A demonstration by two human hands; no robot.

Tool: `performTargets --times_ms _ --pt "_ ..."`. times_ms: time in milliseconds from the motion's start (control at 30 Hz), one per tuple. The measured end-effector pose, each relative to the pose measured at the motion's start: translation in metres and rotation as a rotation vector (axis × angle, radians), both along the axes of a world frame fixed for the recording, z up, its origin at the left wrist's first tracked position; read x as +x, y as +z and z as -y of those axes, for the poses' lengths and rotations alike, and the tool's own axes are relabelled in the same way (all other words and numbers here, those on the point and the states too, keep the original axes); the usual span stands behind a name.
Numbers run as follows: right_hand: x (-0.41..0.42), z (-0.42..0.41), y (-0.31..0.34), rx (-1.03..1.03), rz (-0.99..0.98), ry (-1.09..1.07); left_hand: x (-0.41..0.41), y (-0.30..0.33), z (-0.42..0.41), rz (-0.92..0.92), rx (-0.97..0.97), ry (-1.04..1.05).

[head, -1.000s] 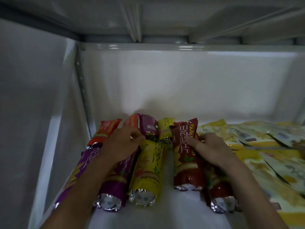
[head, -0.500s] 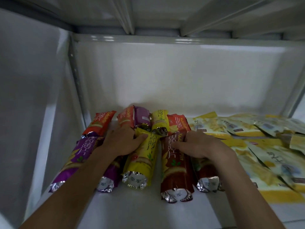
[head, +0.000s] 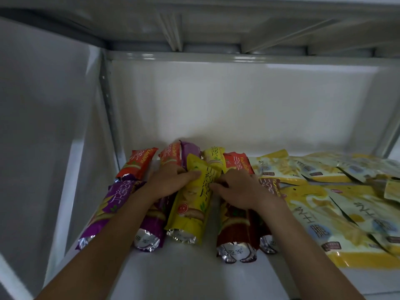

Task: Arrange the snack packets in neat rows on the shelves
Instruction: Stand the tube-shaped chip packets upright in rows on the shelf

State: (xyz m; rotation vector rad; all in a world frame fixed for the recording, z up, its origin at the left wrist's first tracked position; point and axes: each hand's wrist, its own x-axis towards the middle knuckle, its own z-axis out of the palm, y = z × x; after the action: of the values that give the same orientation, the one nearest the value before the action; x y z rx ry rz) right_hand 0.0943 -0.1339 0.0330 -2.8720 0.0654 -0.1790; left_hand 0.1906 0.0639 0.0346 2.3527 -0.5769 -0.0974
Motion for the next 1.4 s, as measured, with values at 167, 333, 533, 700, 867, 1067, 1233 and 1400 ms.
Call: performTargets --times_ms 167,333,533,700,867,1067,1233,1400 --pt "0.010 0.000 0.002 0.396 0.093 0.112 0.000 0.007 -0.014 -0.154 -0.486 -0.140" --pt "0.016 -0.006 0.019 0.898 0.307 0.205 -0.012 0.023 -0.015 -0.083 -0.699 -0.257" --pt "0.026 -0.003 0.060 0.953 0.339 0.182 -0.004 0.052 -0.012 -0.170 -0.817 -0.248" --pt "0.028 0.005 0.097 0.760 0.365 0.199 0.010 0.077 -0.007 -0.175 -0.820 -0.293" --pt "0.037 0.009 0.112 0.569 0.452 0.140 0.022 0.089 0.000 -0.266 -0.838 -0.339" --pt "0.046 0.008 0.129 0.549 0.370 0.137 0.037 0.109 -0.001 -0.265 -0.773 -0.315" --pt "0.047 0.017 0.134 0.652 0.360 0.161 0.044 0.109 -0.003 -0.225 -0.772 -0.326" --pt "0.045 0.021 0.134 0.680 0.389 0.167 0.039 0.115 -0.003 -0.215 -0.749 -0.351"
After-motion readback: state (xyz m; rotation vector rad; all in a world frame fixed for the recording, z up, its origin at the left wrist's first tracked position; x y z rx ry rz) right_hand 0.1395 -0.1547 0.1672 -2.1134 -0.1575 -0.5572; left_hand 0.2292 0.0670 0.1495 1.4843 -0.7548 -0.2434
